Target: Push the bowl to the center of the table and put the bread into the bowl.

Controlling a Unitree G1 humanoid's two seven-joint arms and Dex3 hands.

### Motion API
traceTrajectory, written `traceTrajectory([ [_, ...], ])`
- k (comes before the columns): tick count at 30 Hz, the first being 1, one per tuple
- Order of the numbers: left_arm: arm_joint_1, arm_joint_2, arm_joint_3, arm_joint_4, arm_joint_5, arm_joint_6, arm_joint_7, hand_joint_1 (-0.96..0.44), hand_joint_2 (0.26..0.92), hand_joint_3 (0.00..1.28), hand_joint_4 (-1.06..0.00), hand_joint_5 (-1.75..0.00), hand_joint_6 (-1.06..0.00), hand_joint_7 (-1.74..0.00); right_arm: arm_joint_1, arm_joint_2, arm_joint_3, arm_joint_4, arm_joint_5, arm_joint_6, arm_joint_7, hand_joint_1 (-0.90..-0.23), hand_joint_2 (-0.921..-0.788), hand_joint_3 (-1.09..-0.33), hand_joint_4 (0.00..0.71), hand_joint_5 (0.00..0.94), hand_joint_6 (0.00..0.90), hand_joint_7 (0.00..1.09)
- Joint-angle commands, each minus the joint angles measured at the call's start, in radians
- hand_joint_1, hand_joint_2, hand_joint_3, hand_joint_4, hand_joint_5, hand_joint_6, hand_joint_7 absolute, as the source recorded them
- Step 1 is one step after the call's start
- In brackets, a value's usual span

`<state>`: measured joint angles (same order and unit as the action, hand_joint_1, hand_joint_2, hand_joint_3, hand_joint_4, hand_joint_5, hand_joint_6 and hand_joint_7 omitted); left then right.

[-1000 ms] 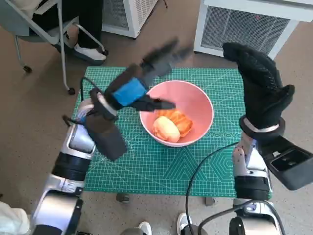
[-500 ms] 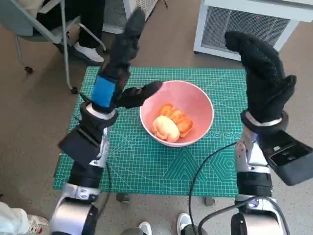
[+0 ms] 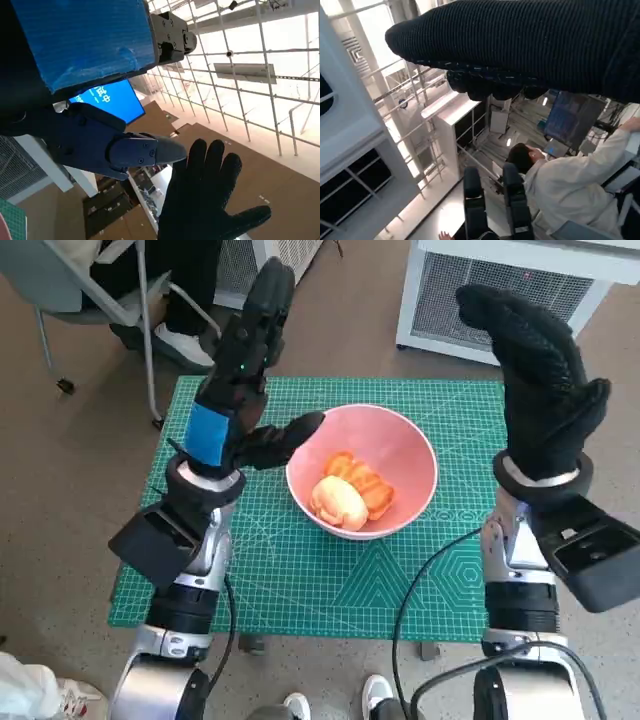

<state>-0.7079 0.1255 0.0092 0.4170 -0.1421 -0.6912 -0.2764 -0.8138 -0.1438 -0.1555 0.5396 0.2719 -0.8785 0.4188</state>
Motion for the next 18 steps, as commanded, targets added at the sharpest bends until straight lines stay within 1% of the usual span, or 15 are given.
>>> traceTrajectory([
  [1, 0.006, -0.004, 0.013, 0.001, 0.007, -0.016, 0.003, -0.62, 0.921, 0.32, -0.1, -0.02, -0.19, -0.06, -0.005, -0.005, 0.006, 0.006, 0.002, 0.006, 0.009, -0.563, -0.921, -0.772, 0.121, 0.228, -0.001, 0.62],
  [4, 0.004, -0.006, 0.018, 0.005, 0.012, -0.018, 0.008, -0.61, 0.921, 0.32, -0.11, -0.03, -0.2, -0.06, -0.009, -0.006, 0.008, 0.008, 0.01, 0.009, 0.015, -0.565, -0.921, -0.77, 0.127, 0.221, -0.001, 0.63],
  [10, 0.002, -0.011, 0.029, 0.012, 0.005, -0.02, 0.007, -0.61, 0.921, 0.32, -0.14, -0.03, -0.23, -0.07, -0.018, -0.008, 0.007, 0.018, 0.014, 0.008, 0.02, -0.561, -0.921, -0.768, 0.141, 0.209, -0.001, 0.63],
  [12, 0.001, -0.012, 0.033, 0.016, 0.001, -0.022, 0.004, -0.61, 0.921, 0.32, -0.14, -0.03, -0.24, -0.07, -0.019, -0.008, 0.007, 0.018, 0.016, 0.008, 0.022, -0.56, -0.921, -0.766, 0.158, 0.179, -0.001, 0.64],
  [18, 0.006, -0.016, 0.043, 0.01, -0.008, -0.011, 0.003, -0.62, 0.921, 0.32, -0.16, -0.03, -0.26, -0.08, -0.022, -0.006, 0.007, 0.025, 0.021, 0.003, 0.032, -0.562, -0.921, -0.763, 0.176, 0.154, -0.001, 0.63],
])
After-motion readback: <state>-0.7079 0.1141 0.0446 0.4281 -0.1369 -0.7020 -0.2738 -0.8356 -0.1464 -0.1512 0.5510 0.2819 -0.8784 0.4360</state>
